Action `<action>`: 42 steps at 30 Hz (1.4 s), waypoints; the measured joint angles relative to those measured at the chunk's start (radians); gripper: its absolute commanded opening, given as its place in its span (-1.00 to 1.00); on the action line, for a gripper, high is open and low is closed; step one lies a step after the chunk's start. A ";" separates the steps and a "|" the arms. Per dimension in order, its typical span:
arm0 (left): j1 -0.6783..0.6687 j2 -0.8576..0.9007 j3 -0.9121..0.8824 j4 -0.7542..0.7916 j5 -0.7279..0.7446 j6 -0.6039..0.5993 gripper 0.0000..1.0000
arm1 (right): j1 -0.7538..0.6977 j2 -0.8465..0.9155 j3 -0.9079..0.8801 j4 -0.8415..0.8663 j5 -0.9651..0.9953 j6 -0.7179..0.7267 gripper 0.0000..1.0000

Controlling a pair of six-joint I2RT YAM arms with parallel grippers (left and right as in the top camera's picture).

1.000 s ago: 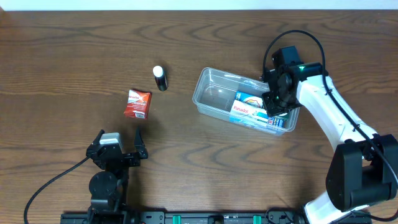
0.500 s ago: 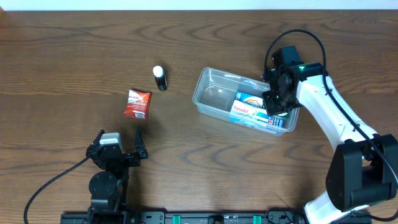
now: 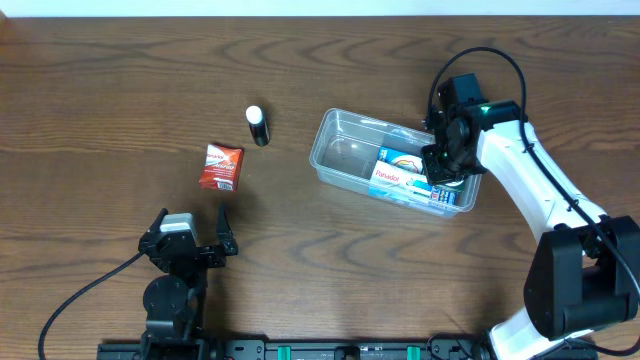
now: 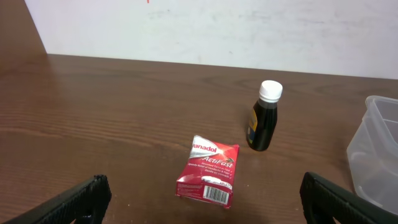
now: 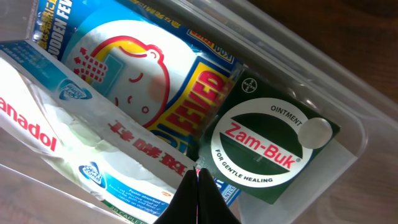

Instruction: Pack container

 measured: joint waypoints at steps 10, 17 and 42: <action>0.000 0.000 0.000 0.000 0.000 0.000 0.96 | 0.000 0.000 0.000 0.011 -0.033 0.003 -0.97; 0.000 0.000 0.000 0.000 0.000 0.000 0.96 | 0.000 0.000 0.000 0.053 -0.039 0.001 -0.98; 0.000 0.000 0.000 0.000 0.000 0.000 0.96 | 0.199 0.000 -0.004 0.470 -0.289 -0.175 -0.98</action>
